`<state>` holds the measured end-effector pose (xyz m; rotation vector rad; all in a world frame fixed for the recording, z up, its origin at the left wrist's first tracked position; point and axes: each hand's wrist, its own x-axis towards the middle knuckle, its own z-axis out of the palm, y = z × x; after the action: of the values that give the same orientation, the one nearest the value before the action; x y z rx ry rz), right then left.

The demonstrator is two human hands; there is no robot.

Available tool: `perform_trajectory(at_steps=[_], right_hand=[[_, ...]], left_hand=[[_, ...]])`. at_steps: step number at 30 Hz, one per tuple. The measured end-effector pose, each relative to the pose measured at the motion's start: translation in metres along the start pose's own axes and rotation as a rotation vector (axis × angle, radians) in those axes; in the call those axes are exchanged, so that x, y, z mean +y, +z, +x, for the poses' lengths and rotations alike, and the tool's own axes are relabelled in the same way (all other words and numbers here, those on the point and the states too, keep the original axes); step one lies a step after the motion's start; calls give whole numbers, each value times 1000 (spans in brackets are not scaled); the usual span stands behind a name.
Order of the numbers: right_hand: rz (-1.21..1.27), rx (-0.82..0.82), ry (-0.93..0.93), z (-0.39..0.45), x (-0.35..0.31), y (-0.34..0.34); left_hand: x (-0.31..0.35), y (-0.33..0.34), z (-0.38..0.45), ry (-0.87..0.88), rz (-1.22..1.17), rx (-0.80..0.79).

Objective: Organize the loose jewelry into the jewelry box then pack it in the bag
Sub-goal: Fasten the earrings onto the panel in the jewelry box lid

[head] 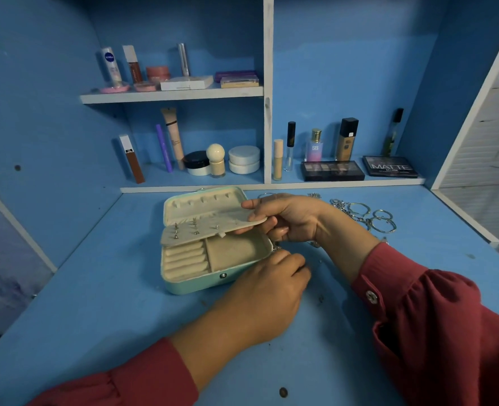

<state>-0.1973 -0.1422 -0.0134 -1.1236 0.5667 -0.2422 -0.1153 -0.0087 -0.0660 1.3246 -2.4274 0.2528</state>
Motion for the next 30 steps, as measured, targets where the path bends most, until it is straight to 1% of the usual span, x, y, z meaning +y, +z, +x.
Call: perform_trajectory(at_steps=[10,15,21,30], right_hand=[[-5,-44,10,3,-1,-5],[13,-60,14,6,0,-8],[22,-66,12,6,1,-8],[-4,-27,15,3,0,-4]], left_hand=[[2,2,7,-46,-40,-48],[5,5,16,-33,-7,-36],[8,7,23,-31,41,-96],[5,8,17,-19,74,10]])
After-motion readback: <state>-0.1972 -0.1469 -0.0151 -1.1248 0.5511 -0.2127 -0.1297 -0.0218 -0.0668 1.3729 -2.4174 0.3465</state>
